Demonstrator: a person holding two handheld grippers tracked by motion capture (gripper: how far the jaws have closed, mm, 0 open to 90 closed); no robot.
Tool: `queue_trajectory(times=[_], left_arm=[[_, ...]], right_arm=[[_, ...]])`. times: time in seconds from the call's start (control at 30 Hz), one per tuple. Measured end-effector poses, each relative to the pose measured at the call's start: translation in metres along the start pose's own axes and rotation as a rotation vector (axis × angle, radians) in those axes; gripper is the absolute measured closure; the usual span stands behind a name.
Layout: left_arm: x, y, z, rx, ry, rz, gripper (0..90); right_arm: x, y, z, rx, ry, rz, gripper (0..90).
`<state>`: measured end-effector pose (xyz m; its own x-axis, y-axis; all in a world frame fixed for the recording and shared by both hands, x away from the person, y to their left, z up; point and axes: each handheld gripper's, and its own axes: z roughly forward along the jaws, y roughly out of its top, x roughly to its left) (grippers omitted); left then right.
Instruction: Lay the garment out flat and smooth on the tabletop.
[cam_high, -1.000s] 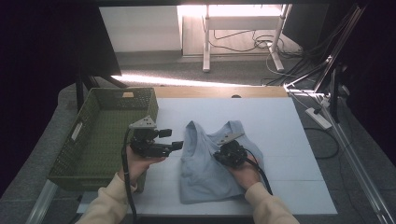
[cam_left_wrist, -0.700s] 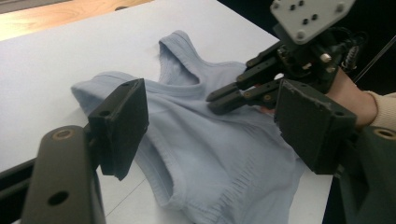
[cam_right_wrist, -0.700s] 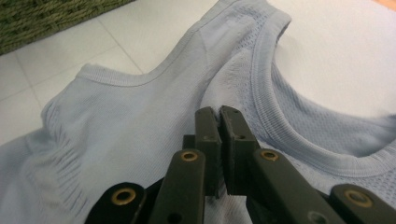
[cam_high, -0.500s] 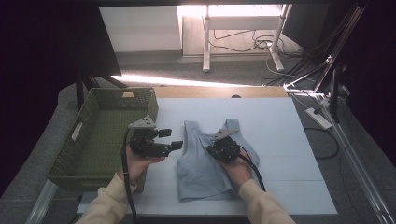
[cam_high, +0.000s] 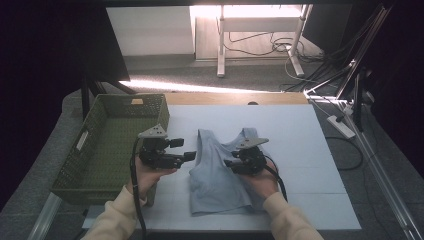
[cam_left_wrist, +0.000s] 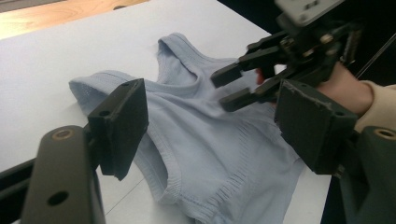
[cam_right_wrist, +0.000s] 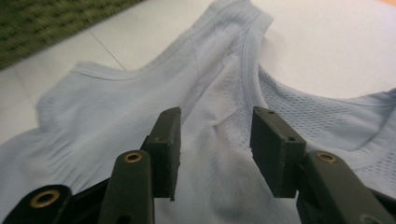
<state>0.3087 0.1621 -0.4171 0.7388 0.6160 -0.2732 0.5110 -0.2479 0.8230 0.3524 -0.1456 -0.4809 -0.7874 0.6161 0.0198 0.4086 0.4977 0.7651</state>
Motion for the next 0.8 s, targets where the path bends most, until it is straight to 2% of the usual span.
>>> queue_trajectory(times=[0.1,0.37,0.63,0.8], left_arm=[[0.000,0.000,0.000,-0.001,0.001,0.000,26.1],[0.000,0.000,0.000,-0.001,-0.002,0.001,26.0],[0.002,-0.001,0.000,0.001,0.001,-0.001,25.9],[0.003,-0.001,-0.002,0.000,0.005,-0.001,25.9]], right_arm=[[0.000,-0.001,-0.010,-0.007,0.002,-0.008,48.7],[-0.008,-0.013,-0.027,-0.002,-0.032,0.022,43.1],[-0.017,-0.025,-0.045,-0.013,-0.063,0.052,41.5],[-0.018,-0.032,-0.055,-0.030,-0.062,0.064,41.3]])
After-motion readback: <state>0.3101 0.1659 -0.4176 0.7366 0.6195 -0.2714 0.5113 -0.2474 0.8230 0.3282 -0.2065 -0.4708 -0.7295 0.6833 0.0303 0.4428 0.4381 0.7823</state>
